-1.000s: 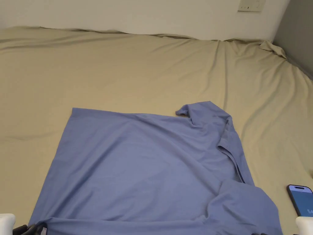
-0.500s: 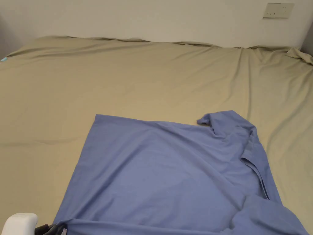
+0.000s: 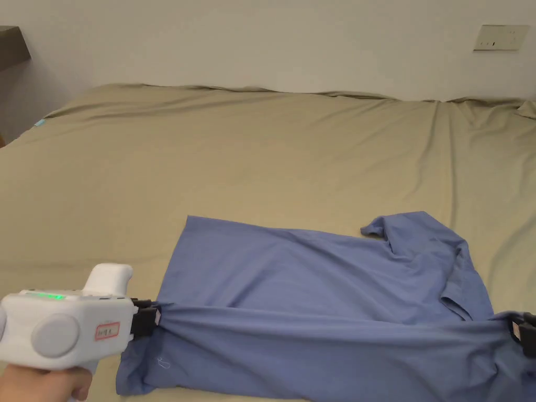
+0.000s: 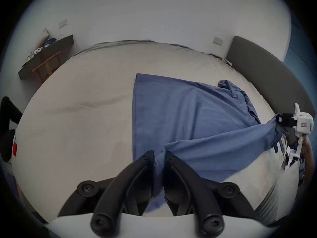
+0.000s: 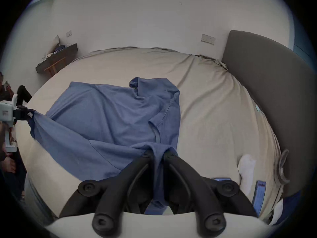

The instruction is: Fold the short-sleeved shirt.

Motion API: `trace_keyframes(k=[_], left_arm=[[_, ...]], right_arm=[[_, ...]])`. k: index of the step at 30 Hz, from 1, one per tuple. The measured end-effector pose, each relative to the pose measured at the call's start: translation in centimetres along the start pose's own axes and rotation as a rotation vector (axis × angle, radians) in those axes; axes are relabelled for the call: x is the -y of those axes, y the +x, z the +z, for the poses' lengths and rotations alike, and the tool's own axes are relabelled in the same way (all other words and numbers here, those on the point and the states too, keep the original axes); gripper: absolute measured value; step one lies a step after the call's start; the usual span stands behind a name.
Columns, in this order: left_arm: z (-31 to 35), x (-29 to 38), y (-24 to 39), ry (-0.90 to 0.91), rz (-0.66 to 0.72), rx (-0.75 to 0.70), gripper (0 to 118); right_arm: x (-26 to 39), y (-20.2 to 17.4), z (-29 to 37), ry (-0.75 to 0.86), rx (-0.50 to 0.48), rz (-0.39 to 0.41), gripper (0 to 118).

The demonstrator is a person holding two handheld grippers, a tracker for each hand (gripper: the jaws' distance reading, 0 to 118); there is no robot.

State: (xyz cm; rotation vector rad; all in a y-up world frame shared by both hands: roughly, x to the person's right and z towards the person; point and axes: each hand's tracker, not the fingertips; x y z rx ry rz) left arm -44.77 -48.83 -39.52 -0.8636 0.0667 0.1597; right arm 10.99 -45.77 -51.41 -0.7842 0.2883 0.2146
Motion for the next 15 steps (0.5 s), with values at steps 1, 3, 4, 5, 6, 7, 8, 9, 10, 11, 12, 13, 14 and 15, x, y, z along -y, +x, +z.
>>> trace_keyframes(k=[1,3,4,5,6,7,8,9,10,11,12,13,14,15], left_arm=[[-0.7,-0.5,-0.1,-0.01,0.0,-0.017,11],[-2.0,-1.3,-0.5,-0.04,-0.005,-0.037,11],[-2.7,-1.5,-0.6,-0.046,-0.006,-0.054,11],[-3.3,-1.7,-0.9,-0.054,-0.004,-0.054,11],[-3.7,-1.8,-1.0,-0.059,-0.003,-0.048,11],[-4.1,-1.9,-1.3,-0.054,0.004,-0.05,12],[-4.4,-1.8,-1.5,-0.044,0.016,-0.077,20],[-4.4,-1.8,-1.7,-0.043,0.03,-0.101,38],[-4.4,-1.7,-2.1,-0.043,0.055,-0.13,71],[-3.7,-1.5,-2.4,-0.042,0.095,-0.131,85],[-2.9,-1.2,-2.6,-0.019,0.12,-0.118,85],[-1.6,-0.6,-2.6,0.014,0.133,-0.085,85],[-0.2,0.2,-2.4,0.056,0.128,-0.082,85],[0.9,1.1,-2.0,0.084,0.118,-0.086,85]], right_arm=[[-0.5,-0.1,-0.9,-0.017,0.002,0.004,12],[-0.9,-0.2,-2.6,-0.038,0.011,0.002,12],[-0.8,-0.2,-3.4,-0.045,0.011,-0.005,12],[-0.7,-0.1,-4.2,-0.048,0.013,-0.014,12],[-0.5,0.0,-4.8,-0.045,0.016,-0.031,13],[-0.2,0.2,-5.4,-0.037,0.016,-0.072,17],[0.1,0.4,-5.7,-0.034,0.026,-0.094,34],[0.3,0.6,-5.6,-0.031,0.05,-0.122,62],[0.6,0.8,-5.4,-0.029,0.055,-0.152,91],[0.9,1.1,-4.4,-0.005,0.034,-0.196,94],[1.2,1.2,-3.3,0.032,0.0,-0.234,93],[1.6,1.4,-2.1,0.06,-0.033,-0.267,93],[2.1,1.2,-0.8,0.088,-0.04,-0.282,93],[2.8,0.9,0.5,0.102,-0.038,-0.275,93]])
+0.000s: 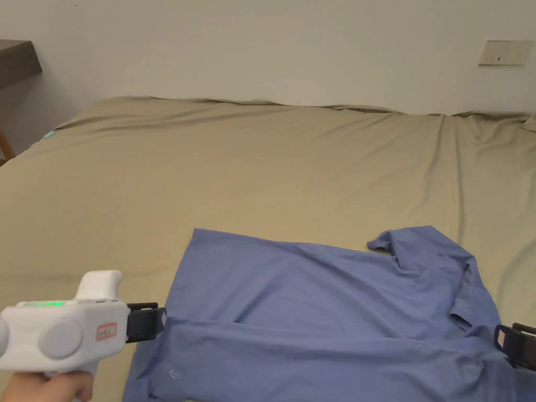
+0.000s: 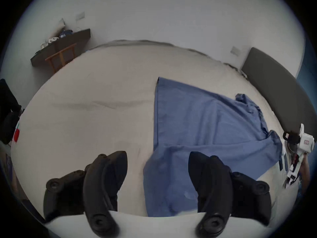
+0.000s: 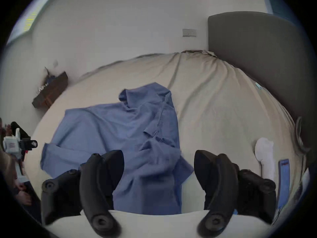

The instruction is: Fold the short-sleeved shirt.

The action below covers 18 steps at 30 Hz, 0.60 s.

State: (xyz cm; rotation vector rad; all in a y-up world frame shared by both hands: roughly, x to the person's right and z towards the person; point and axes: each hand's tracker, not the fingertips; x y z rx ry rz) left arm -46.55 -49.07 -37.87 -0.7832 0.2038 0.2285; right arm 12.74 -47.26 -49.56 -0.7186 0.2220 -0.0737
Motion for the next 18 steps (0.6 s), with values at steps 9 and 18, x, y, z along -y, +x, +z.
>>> trace_keyframes(k=[9,18], left_arm=[[6.1,12.4,3.5,0.025,-0.023,0.018,0],[2.3,9.1,1.9,-0.002,-0.015,-0.033,35]], right_arm=[[9.4,-3.1,7.5,-0.06,0.035,0.141,9],[9.0,-1.4,7.5,-0.065,-0.005,0.079,6]])
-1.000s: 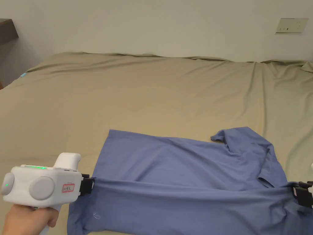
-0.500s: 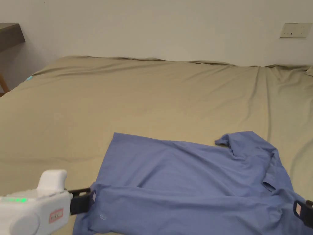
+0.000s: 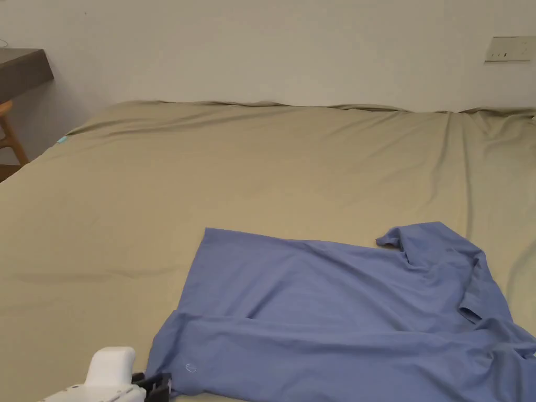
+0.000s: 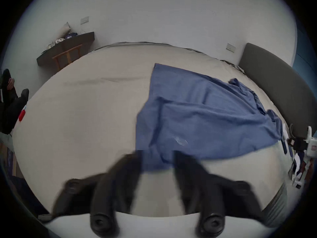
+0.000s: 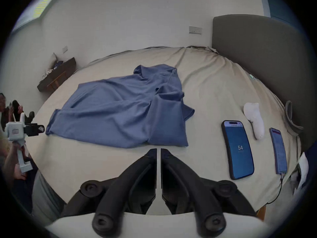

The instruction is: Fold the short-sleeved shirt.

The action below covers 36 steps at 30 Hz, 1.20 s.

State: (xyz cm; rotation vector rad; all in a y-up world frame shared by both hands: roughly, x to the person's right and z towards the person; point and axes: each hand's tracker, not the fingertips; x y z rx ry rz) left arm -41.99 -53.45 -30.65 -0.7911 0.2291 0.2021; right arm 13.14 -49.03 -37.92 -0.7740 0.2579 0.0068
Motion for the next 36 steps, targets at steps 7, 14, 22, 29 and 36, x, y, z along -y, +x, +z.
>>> trace_keyframes(k=[7,14,22,29,36], left_arm=[[-4.9,-2.5,0.4,-0.1,0.007,0.03,89],[-5.2,-2.3,0.8,-0.053,0.001,0.006,7],[-5.6,-2.4,-0.1,-0.071,0.019,0.042,7],[-4.9,-3.1,-1.4,-0.074,0.106,0.12,5],[-1.0,-4.3,-2.0,-0.037,0.065,0.165,4]], right_arm=[[-2.3,1.2,-0.9,0.012,-0.037,-0.027,46],[-3.4,3.4,-5.4,-0.083,-0.024,-0.056,103],[-3.7,4.3,-10.8,-0.195,-0.071,-0.132,72],[-3.9,2.2,-8.6,-0.179,-0.076,-0.022,14],[-4.9,2.9,-3.2,-0.117,-0.151,-0.048,14]])
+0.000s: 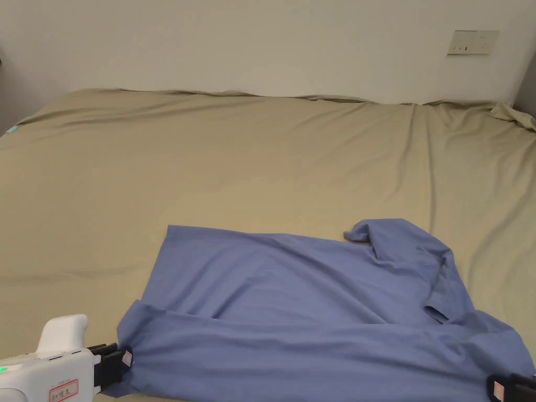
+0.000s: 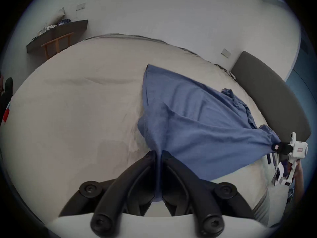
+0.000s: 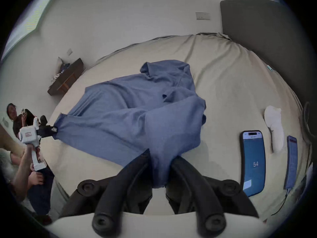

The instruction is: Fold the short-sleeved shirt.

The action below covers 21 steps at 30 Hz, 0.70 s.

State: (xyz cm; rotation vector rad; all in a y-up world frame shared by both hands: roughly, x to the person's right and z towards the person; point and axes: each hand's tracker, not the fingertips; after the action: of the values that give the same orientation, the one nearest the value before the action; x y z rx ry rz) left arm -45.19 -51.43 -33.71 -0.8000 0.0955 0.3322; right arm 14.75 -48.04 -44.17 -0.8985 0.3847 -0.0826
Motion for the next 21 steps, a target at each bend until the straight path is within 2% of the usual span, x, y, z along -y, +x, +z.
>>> trace_keyframes(k=[4,13,16,21], left_arm=[[2.9,0.4,0.6,0.001,-0.056,-0.001,4],[6.5,7.1,-0.7,-0.139,0.012,0.002,4],[6.1,9.5,-1.2,-0.188,0.049,0.002,4],[5.1,10.3,-1.6,-0.173,0.099,0.001,4]], right_arm=[[0.9,-1.0,2.4,-0.009,0.031,0.075,14],[6.4,0.4,5.4,-0.116,0.011,0.051,14],[8.7,1.2,4.4,-0.175,0.021,0.04,14],[10.4,2.3,2.3,-0.143,0.042,-0.002,14]])
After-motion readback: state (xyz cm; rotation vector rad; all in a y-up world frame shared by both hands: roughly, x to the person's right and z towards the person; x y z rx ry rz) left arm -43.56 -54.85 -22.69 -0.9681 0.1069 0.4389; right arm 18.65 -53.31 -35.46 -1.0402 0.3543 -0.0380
